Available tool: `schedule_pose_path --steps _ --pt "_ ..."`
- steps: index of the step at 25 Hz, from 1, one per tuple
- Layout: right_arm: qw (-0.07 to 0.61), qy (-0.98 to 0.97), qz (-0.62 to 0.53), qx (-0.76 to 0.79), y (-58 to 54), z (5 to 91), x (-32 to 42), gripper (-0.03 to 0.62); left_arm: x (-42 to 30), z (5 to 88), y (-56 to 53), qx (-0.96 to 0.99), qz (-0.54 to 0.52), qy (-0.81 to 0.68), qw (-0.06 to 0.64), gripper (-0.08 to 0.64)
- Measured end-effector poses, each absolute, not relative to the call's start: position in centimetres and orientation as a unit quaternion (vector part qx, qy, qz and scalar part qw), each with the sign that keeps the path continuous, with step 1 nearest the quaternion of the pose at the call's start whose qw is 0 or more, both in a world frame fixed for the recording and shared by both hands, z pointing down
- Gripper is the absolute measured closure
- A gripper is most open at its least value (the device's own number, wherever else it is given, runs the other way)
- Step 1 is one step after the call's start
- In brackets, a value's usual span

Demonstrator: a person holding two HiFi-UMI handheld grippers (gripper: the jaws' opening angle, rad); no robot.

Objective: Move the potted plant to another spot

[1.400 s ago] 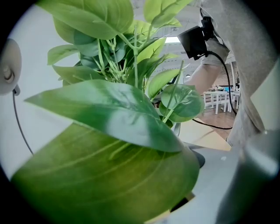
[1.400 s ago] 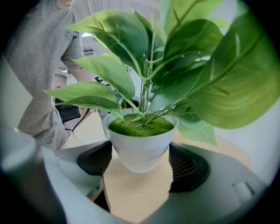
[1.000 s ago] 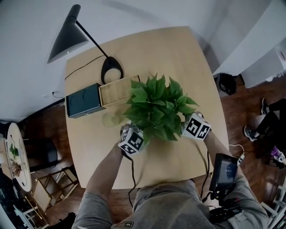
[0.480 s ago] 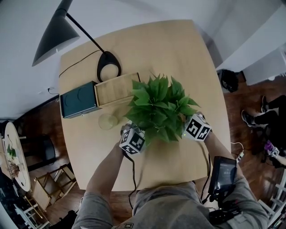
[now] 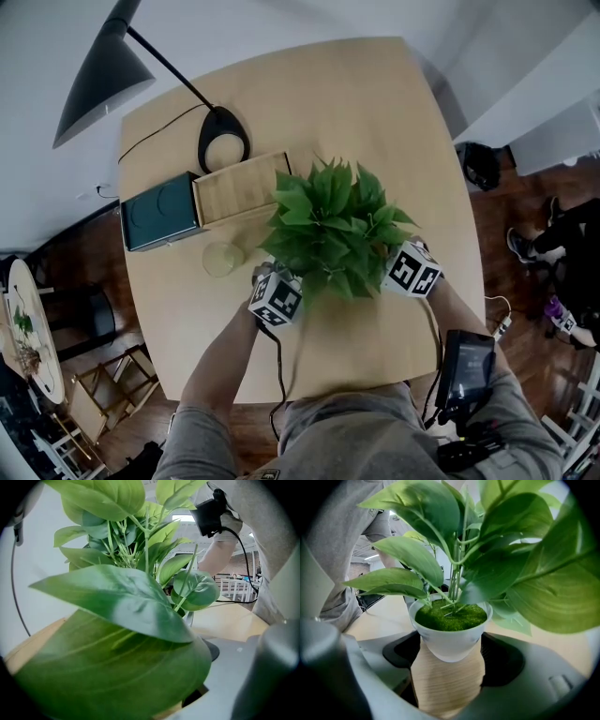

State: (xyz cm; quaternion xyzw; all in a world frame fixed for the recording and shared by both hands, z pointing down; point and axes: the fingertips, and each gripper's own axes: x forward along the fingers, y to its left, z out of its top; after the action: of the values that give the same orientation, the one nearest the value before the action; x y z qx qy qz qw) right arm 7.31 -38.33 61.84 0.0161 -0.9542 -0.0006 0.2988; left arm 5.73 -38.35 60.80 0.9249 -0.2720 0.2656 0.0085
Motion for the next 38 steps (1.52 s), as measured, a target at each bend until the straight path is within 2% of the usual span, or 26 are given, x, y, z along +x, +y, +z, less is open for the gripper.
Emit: schedule_pose_path --steps 11,22,31,38 --pt "0.293 -0.956 0.005 0.013 -38.1 61.8 7.5 0.178 5.7 60.8 -38.2 0.923 0.265 -0.279 0.016 0.163" --pt "0.279 -0.958 0.025 0.054 -37.8 61.0 9.7 0.164 2.2 60.1 -36.8 0.902 0.222 -0.362 0.078 0.169" --pt "0.242 -0.963 0.03 0.114 -34.8 58.7 10.8 0.172 0.5 58.1 -33.0 0.864 0.169 -0.458 0.125 0.259" --pt "0.194 -0.966 0.066 0.155 -31.3 56.2 10.8 0.292 0.5 56.6 -29.9 0.833 0.118 -0.518 0.157 0.393"
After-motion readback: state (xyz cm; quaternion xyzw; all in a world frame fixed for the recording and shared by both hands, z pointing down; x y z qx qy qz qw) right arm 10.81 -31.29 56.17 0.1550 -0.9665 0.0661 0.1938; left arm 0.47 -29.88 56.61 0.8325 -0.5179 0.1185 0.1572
